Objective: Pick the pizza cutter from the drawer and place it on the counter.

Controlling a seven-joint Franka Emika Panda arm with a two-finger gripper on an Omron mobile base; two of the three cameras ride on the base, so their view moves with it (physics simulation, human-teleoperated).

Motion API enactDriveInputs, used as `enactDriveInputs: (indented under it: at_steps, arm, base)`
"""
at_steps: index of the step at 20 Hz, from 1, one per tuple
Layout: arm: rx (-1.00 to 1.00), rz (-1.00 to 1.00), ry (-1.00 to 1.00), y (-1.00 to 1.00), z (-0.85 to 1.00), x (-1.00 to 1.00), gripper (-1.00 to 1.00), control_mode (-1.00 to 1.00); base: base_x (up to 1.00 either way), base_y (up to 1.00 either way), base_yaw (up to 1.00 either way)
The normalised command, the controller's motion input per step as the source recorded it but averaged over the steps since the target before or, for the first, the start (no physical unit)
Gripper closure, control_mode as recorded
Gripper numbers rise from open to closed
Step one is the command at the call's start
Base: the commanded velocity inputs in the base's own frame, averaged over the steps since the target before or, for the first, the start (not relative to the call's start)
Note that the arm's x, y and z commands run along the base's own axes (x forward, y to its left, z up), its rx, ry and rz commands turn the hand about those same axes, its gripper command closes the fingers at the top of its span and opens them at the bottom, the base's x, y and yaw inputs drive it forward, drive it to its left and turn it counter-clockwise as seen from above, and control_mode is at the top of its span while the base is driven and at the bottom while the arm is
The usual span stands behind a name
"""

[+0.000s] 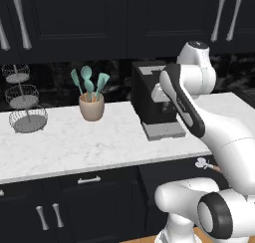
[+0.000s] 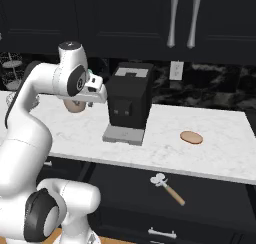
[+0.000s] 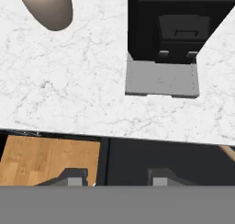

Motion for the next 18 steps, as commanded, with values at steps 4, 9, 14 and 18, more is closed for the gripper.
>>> enactDriveInputs:
  at_steps: [4,9,14,18]
  arm:
    - [0.00,0.00,0.00,0.00,0.00,0.00,-1.00,1.00]
    - [0.00,0.00,0.00,0.00,0.00,0.00,-1.00,1.00]
    - [0.00,0.00,0.00,0.00,0.00,0.00,-1.00,1.00]
    - [0.00,0.00,0.00,0.00,0.00,0.00,-1.00,1.00]
  base:
    - [-0.03,0.00,0.00]
    - [-0.56,-0.47,0.00]
    - [-0.61,-0.90,0.00]
    - [-0.07,-0.70,0.00]
